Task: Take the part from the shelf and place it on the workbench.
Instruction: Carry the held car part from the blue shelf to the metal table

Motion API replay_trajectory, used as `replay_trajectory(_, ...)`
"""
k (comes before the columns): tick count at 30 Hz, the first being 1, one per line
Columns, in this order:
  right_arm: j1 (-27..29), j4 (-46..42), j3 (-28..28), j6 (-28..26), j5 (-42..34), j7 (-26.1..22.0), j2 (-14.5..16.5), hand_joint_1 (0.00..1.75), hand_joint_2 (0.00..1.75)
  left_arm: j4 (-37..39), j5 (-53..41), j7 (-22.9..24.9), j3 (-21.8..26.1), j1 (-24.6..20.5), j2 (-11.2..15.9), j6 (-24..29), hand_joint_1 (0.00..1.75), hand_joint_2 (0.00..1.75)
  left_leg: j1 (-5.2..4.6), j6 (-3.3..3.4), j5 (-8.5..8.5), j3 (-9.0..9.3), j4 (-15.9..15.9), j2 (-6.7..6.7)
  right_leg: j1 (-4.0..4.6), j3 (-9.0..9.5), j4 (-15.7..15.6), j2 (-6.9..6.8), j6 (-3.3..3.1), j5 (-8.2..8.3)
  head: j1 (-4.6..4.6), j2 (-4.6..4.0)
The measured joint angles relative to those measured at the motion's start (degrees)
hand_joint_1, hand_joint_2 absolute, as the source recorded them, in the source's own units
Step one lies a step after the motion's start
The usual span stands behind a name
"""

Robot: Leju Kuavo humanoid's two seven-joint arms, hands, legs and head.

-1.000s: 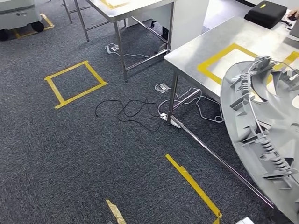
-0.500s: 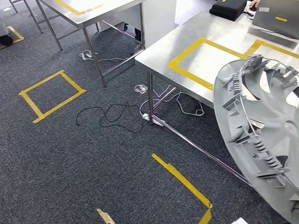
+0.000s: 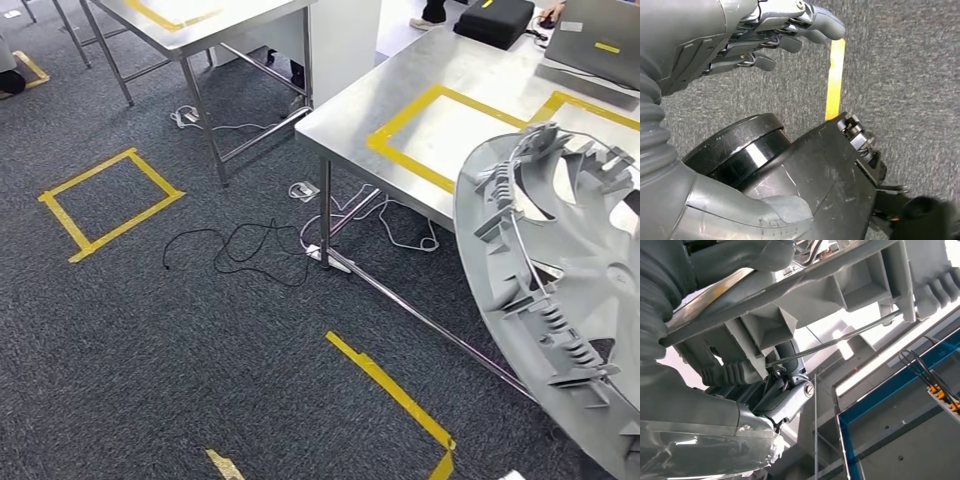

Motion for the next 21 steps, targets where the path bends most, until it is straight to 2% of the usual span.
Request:
replay_trajectory(1,0.03,0.03,0.01,0.0,0.0,-0.03,0.0,1.75,1.75,0.0,0.0,0.03,0.04,-0.01,0.01,0.0,0.0,1.75,-0.07,-0.31,-0.23,0.1,0.04,0.04,0.08,1.02,-2.09,-0.15,-0.39,0.41,0.02,0.01)
replay_trajectory(2,0.09,0.05,0.01,0.01,0.0,-0.06,0.0,1.75,1.75,0.0,0.0,0.08,0.09,0.0,0.04,0.0,0.0,1.75,-0.16,-0.62,-0.38,0.18,0.17,0.08,0.18,1.25,-2.89,-0.17,-0.9,0.12,-0.02,0.01)
replay_trajectory(4,0.27,0.1,0.0,0.01,0.0,-0.09,0.0,1.75,1.75,0.0,0.0,0.18,0.2,-0.01,0.07,0.0,0.0,1.75,-0.18,-1.13,-0.69,0.33,0.47,0.15,0.18,1.86,-3.08,0.06,-1.91,0.29,-0.13,0.02)
replay_trajectory(6,0.4,0.12,0.05,0.0,0.0,-0.09,0.0,1.75,1.75,0.0,0.0,0.2,0.25,-0.12,0.09,0.01,0.0,1.75,-0.07,-1.7,-1.7,-0.36,2.71,0.07,0.07,2.63,-3.17,0.23,-2.5,0.15,-0.31,0.02)
replay_trajectory(7,0.45,0.12,0.09,0.0,0.0,-0.1,0.0,1.75,1.75,0.0,0.0,0.2,0.27,-0.18,0.1,0.01,0.0,1.75,-0.03,-1.98,-2.86,-1.76,5.46,0.02,0.07,2.93,-3.23,0.24,-2.78,-0.02,-0.41,0.02)
replay_trajectory(9,0.48,0.12,0.15,0.0,0.0,-0.12,0.0,1.75,1.75,0.0,0.0,0.26,0.31,-0.16,0.1,0.01,0.0,1.75,0.0,-2.22,-5.88,-6.31,13.11,-0.02,0.22,3.38,-3.22,0.36,-3.24,-0.49,-0.54,0.02)
replay_trajectory(10,0.48,0.12,0.16,0.0,0.0,-0.12,0.0,1.75,1.75,0.0,0.0,0.31,0.33,-0.09,0.11,0.01,0.0,1.75,-0.01,-2.17,-6.82,-8.49,16.17,-0.03,0.36,3.68,-3.22,0.48,-3.39,-0.78,-0.52,0.02)
replay_trajectory(11,0.49,0.12,0.16,0.0,0.0,-0.12,0.0,1.75,1.75,0.0,0.0,0.36,0.35,-0.01,0.13,0.0,0.0,1.75,-0.04,-1.98,-6.68,-9.89,17.49,-0.04,0.51,4.08,-3.22,0.64,-3.48,-1.13,-0.54,0.02)
replay_trajectory(12,0.5,0.12,0.17,0.0,0.0,-0.11,0.0,1.75,1.75,0.0,0.0,0.39,0.38,0.04,0.16,0.0,0.0,1.75,-0.13,-1.63,-5.25,-10.29,16.72,-0.05,0.68,4.61,-3.23,0.79,-3.53,-1.51,-0.53,0.02)
replay_trajectory(13,0.51,0.12,0.19,0.0,0.0,-0.11,0.0,1.75,1.75,0.0,0.0,0.4,0.4,0.07,0.19,0.0,0.0,1.75,-0.3,-1.12,-2.74,-9.77,14.06,-0.06,0.84,5.22,-3.25,0.9,-3.56,-1.92,-0.53,0.02)
replay_trajectory(14,0.52,0.13,0.21,0.0,0.0,-0.11,0.0,1.75,1.75,0.0,0.0,0.42,0.44,0.08,0.26,0.01,0.0,1.75,-0.62,-0.45,0.2,-8.71,10.34,-0.06,0.92,5.63,-3.31,0.96,-3.57,-2.33,-0.5,0.02)
replay_trajectory(15,0.52,0.15,0.25,0.01,0.01,-0.11,0.0,1.75,1.75,0.0,0.0,0.43,0.48,0.07,0.34,0.01,0.0,1.75,-0.94,0.22,2.07,-7.66,6.98,-0.09,1.03,6.07,-3.37,1.02,-3.48,-2.74,-0.45,0.02)
replay_trajectory(16,0.51,0.16,0.3,0.01,0.02,-0.11,0.0,1.75,1.75,0.0,-0.01,0.44,0.51,0.03,0.41,0.02,0.0,1.75,-1.23,0.63,3.08,-6.8,4.34,-0.09,1.04,6.17,-3.5,1.05,-3.3,-3.08,-0.47,0.02)
replay_trajectory(18,0.55,0.18,0.4,0.01,0.02,-0.11,0.0,1.75,1.75,0.0,-0.02,0.48,0.57,0.02,0.48,0.03,0.0,1.75,-1.54,1.16,2.87,-5.9,1.74,-0.14,0.95,6.72,-3.89,1.06,-2.58,-3.1,-0.54,0.02)
replay_trajectory(20,0.61,0.18,0.46,0.01,0.01,-0.1,0.0,1.75,1.75,0.0,-0.02,0.5,0.61,0.11,0.42,0.04,0.0,1.75,-1.33,1.49,3.25,-4.64,0.21,-0.24,0.88,7.39,-3.86,0.92,-1.77,-3.03,-0.64,0.02)
replay_trajectory(21,0.62,0.2,0.48,0.01,0.02,-0.11,0.0,1.75,1.75,0.0,-0.02,0.51,0.63,0.09,0.38,0.05,0.0,1.75,-1.14,1.67,3.32,-3.95,-0.24,-0.3,0.87,7.11,-2.67,0.85,-1.41,-3.37,-0.57,0.02)
